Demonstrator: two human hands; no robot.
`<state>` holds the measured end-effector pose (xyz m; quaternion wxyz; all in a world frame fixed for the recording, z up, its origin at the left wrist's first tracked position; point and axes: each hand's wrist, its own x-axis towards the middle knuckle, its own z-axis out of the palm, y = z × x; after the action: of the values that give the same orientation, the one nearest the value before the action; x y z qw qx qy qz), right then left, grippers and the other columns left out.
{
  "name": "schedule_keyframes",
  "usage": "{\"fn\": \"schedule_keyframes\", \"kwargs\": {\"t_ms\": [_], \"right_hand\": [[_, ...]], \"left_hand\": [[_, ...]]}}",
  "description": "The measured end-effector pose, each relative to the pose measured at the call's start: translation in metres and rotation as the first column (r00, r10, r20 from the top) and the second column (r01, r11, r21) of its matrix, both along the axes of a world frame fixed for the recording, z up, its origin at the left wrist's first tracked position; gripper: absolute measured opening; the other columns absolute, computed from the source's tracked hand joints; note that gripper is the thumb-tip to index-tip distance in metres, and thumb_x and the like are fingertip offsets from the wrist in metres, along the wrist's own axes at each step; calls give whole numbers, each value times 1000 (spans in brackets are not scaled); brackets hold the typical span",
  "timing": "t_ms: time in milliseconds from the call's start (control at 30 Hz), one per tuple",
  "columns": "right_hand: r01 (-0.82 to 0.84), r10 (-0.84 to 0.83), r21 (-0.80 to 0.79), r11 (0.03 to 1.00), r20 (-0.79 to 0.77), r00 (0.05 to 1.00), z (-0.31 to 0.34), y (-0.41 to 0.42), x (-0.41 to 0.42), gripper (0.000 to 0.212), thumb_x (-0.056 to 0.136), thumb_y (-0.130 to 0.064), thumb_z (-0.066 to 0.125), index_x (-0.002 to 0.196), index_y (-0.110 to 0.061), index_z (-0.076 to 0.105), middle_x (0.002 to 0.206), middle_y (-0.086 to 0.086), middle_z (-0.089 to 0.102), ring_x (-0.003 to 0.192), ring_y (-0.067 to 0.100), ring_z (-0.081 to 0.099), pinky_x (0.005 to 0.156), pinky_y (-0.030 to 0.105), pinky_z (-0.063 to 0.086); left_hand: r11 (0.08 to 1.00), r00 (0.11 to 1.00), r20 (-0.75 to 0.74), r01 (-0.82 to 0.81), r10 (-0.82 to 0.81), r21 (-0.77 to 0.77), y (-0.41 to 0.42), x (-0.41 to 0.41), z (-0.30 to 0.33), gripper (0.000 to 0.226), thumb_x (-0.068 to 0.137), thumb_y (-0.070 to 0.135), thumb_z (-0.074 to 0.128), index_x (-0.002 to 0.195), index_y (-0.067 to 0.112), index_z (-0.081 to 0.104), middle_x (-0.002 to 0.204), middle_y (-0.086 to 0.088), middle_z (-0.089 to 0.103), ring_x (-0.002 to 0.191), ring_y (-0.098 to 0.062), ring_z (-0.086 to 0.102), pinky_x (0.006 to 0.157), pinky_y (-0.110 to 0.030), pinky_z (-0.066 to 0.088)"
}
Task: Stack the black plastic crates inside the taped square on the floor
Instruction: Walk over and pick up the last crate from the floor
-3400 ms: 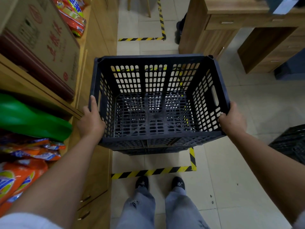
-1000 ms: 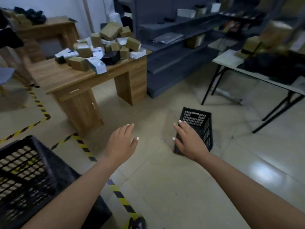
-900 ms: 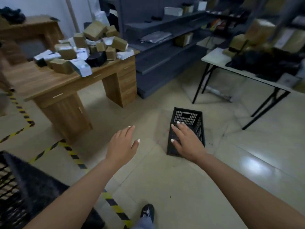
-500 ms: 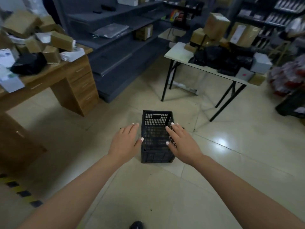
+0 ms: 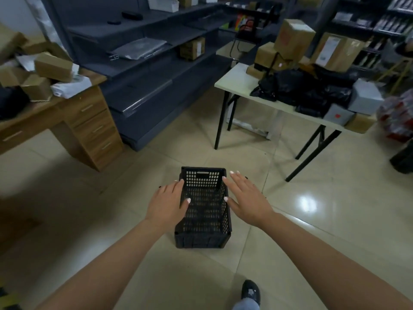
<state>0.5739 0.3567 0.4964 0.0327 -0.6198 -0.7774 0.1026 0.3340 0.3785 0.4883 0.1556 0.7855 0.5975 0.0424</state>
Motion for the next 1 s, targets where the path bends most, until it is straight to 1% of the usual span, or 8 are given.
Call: {"fn": "schedule_keyframes", "kwargs": {"t_ms": [133,267,367,467,533,767,900,1000], "right_hand": [[-110,110,-37,993,2,994,-9,56,54,59,101,-40,33,153,-22,13,163,4,5,150,19,-3,121,34,3],[-193,194,-103,976,-2,981,-14,113,98,59,101,-40,33,154,-23,10,163,2,2,150,18,-5,122,36,3],[-244,246,-135,960,-8,969,-17,152,116,60,101,-39,34,154,-22,11,163,3,3,150,18,-4,122,36,3],[-295,297,-169,940,-12,955,-21,188,119,60,101,-38,35,154,-21,12,163,4,5,150,19,-2,122,36,3],[-326,330,-164,931,-1,944,-25,214,116,60,101,-38,35,153,-20,13,163,5,5,150,20,-1,122,36,4],[-405,414,-182,896,15,910,-41,284,106,60,100,-37,38,153,-19,15,162,6,7,150,21,2,120,33,2],[-479,495,-210,853,33,868,-51,325,103,60,100,-37,38,153,-22,14,162,5,7,150,20,2,119,31,1],[-557,581,-228,798,46,813,-60,360,100,59,100,-37,37,153,-23,14,162,4,7,150,20,2,118,30,-1]], "left_hand": [[991,992,-11,-122,122,-59,28,47,-7,59,99,38,41,150,14,25,154,-3,33,140,-23,33,115,-36,26],[973,974,-45,-225,222,-57,51,86,-11,51,99,37,43,143,12,35,146,-5,44,131,-24,43,107,-34,35],[948,952,-49,-306,302,-86,65,106,-17,54,99,38,43,146,13,32,150,-4,40,137,-23,38,112,-34,30],[921,928,-38,-374,372,-110,86,112,-25,57,99,40,41,148,14,29,153,-4,36,140,-23,34,116,-35,27],[910,916,-33,-400,399,-111,103,113,-31,57,99,40,40,148,14,28,153,-3,36,140,-22,34,116,-35,27],[865,874,-21,-484,486,-135,149,107,-49,56,98,41,41,146,12,32,151,-5,39,136,-24,39,113,-35,30],[813,825,-29,-562,565,-149,164,108,-59,58,98,41,41,147,12,30,149,-6,41,134,-25,40,112,-35,32],[743,757,-57,-650,650,-158,174,118,-69,61,98,43,41,149,12,27,151,-6,39,136,-24,39,113,-36,32]]}}
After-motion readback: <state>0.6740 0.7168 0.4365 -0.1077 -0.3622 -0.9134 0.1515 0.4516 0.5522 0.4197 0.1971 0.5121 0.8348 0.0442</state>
